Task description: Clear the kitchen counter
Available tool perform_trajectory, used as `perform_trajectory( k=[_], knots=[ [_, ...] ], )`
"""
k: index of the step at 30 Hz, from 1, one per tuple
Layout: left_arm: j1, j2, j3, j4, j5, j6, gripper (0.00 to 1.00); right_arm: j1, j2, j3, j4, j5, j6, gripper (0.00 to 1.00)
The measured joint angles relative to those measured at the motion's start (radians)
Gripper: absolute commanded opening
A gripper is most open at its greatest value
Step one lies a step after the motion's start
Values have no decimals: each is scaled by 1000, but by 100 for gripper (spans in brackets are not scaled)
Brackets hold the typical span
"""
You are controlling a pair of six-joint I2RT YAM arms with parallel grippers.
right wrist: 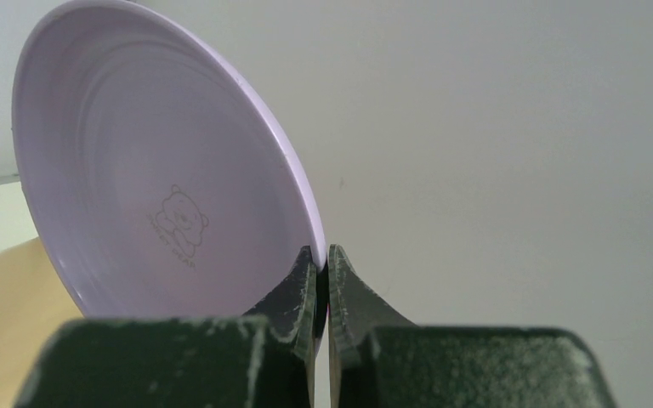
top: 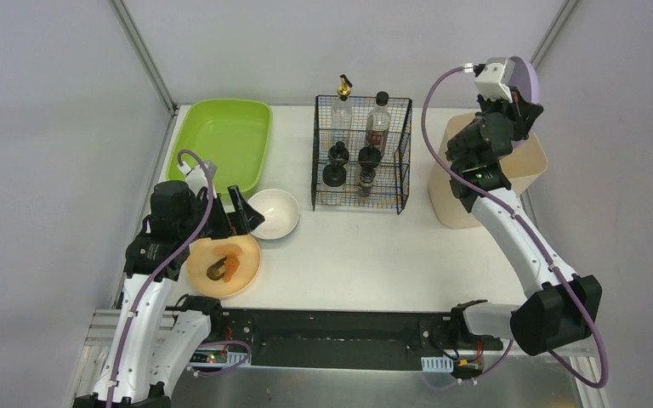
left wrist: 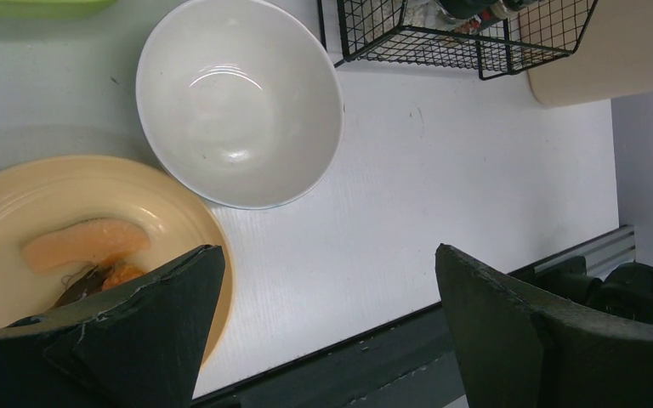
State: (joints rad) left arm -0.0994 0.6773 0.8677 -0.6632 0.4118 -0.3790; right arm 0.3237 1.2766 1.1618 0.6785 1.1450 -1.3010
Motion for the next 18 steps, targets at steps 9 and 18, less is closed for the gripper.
perform_trajectory(
  k=[9,18],
  knots=[
    [0,0,0,0,-1,0,100,20,-67,173,-444,-43,372,0],
    [0,3,0,0,-1,0,100,48,-182,389,-995,-264,912,0]
  ],
)
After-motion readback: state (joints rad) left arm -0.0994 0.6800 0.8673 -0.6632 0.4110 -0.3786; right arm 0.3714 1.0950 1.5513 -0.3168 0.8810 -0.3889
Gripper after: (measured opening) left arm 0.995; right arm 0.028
